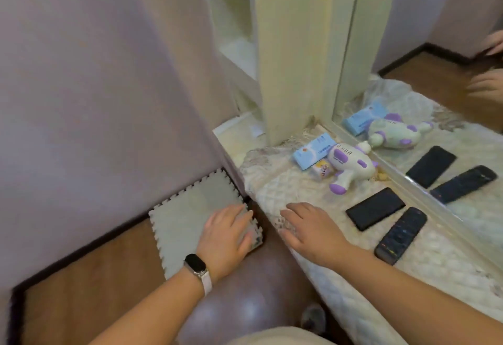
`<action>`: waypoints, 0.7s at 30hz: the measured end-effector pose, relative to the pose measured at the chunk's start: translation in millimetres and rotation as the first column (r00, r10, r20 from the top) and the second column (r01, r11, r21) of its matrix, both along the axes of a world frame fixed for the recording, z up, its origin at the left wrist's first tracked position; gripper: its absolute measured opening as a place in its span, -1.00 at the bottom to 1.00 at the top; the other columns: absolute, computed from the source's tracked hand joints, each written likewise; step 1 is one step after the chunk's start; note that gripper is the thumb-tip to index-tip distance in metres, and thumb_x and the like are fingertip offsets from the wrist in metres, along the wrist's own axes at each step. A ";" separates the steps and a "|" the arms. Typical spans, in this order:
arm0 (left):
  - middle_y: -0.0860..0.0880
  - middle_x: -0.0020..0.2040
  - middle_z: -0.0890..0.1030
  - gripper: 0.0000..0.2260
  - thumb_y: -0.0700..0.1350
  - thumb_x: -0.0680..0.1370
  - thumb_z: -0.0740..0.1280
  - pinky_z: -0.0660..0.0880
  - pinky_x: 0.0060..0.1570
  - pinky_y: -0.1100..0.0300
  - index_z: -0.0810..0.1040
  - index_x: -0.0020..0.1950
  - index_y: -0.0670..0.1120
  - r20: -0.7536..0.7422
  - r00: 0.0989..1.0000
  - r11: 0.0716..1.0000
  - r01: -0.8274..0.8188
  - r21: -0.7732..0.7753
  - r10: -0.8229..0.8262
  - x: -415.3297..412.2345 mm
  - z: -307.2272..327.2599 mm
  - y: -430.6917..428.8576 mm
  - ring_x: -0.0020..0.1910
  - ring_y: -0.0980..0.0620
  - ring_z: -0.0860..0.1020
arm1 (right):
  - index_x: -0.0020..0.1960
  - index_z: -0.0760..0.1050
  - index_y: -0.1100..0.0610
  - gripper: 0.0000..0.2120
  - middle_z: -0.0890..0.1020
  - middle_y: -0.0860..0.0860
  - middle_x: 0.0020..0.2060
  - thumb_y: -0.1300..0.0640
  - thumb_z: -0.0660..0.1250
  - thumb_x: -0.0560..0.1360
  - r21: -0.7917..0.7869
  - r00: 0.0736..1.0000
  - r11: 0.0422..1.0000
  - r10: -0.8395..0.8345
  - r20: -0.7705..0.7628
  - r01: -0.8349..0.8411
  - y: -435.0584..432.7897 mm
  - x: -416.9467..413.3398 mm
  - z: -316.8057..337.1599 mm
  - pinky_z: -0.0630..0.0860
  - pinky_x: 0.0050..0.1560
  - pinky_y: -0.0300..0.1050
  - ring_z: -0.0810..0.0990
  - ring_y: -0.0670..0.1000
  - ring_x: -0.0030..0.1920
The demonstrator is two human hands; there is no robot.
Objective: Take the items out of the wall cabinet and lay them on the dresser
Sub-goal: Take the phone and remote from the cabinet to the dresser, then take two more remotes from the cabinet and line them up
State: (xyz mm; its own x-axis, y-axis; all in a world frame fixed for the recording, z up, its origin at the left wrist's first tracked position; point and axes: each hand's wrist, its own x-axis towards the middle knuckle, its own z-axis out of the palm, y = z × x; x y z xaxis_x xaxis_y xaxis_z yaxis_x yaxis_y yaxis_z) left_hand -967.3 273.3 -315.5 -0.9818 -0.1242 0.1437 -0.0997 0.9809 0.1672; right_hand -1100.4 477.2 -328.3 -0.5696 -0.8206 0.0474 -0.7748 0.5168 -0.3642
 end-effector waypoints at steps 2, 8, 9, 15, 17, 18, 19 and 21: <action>-0.07 0.22 0.57 -0.66 0.04 0.51 0.25 0.41 0.20 0.01 0.54 0.24 -0.03 -0.006 0.996 0.996 -0.088 0.000 0.088 41.5 3.1 -23.7 0.21 -0.08 0.50 | 0.19 0.58 0.07 -0.59 0.63 0.03 0.11 -0.11 0.26 0.45 0.016 0.992 0.993 0.118 -0.044 -0.118 -34.9 21.5 6.0 0.56 0.00 0.01 0.59 0.09 0.10; -0.04 0.24 0.58 -0.67 0.08 0.51 0.25 0.45 0.22 -0.03 0.55 0.23 0.01 -0.052 0.943 0.945 -0.327 0.019 0.328 181.3 15.6 -86.2 0.24 -0.07 0.52 | 0.23 0.54 0.07 -0.58 0.60 0.03 0.18 -0.15 0.22 0.50 0.053 0.919 0.931 0.365 -0.149 -0.361 -137.5 118.2 30.2 0.54 0.07 0.06 0.56 0.10 0.16; -0.03 0.24 0.58 -0.66 0.08 0.51 0.25 0.45 0.23 -0.03 0.56 0.23 0.01 -0.057 0.927 0.929 -0.370 0.031 0.371 205.5 17.1 -95.4 0.24 -0.07 0.52 | 0.22 0.54 0.07 -0.58 0.60 0.04 0.17 -0.15 0.23 0.49 0.055 0.902 0.917 0.399 -0.162 -0.396 -154.1 138.1 34.6 0.54 0.06 0.06 0.56 0.11 0.15; -0.03 0.23 0.58 -0.66 0.07 0.52 0.24 0.42 0.24 -0.02 0.57 0.23 0.01 -0.102 0.836 0.842 -0.539 0.034 0.539 347.3 26.1 -142.1 0.25 -0.07 0.51 | 0.16 0.55 0.05 -0.60 0.61 0.01 0.13 -0.16 0.20 0.49 0.063 0.790 0.825 0.557 -0.258 -0.561 -248.0 261.3 51.8 0.51 0.02 -0.02 0.58 0.08 0.12; -0.01 0.24 0.58 -0.66 0.08 0.53 0.24 0.40 0.26 -0.03 0.56 0.25 0.01 -0.108 0.797 0.803 -0.595 0.028 0.594 389.9 31.1 -156.4 0.27 -0.06 0.50 | 0.15 0.56 0.06 -0.59 0.62 0.01 0.12 -0.17 0.19 0.48 0.060 0.748 0.789 0.602 -0.281 -0.612 -277.6 300.7 55.1 0.52 0.04 -0.02 0.59 0.09 0.12; -0.01 0.25 0.58 -0.65 0.08 0.54 0.23 0.40 0.27 -0.04 0.56 0.26 0.01 -0.112 0.771 0.777 -0.628 0.032 0.627 409.7 33.2 -162.6 0.28 -0.06 0.50 | 0.16 0.56 0.06 -0.59 0.62 0.02 0.12 -0.17 0.18 0.49 0.059 0.723 0.767 0.626 -0.294 -0.640 -291.3 318.6 57.0 0.52 0.05 -0.02 0.59 0.09 0.12; -0.02 0.26 0.57 -0.65 0.08 0.54 0.22 0.40 0.28 -0.05 0.56 0.26 0.01 -0.116 0.742 0.749 -0.661 0.040 0.660 428.7 35.5 -167.9 0.29 -0.06 0.49 | 0.16 0.56 0.06 -0.58 0.63 0.02 0.13 -0.18 0.17 0.49 0.057 0.697 0.744 0.647 -0.309 -0.666 -304.0 335.3 59.2 0.52 0.07 -0.02 0.58 0.10 0.13; -0.01 0.26 0.57 -0.64 0.09 0.53 0.22 0.39 0.29 -0.05 0.56 0.27 0.01 -0.129 0.684 0.694 -0.717 0.056 0.718 464.0 40.1 -176.6 0.30 -0.06 0.49 | 0.18 0.56 0.06 -0.56 0.63 0.03 0.14 -0.18 0.15 0.50 0.061 0.646 0.697 0.691 -0.325 -0.714 -327.5 365.5 65.5 0.53 0.10 0.01 0.58 0.10 0.15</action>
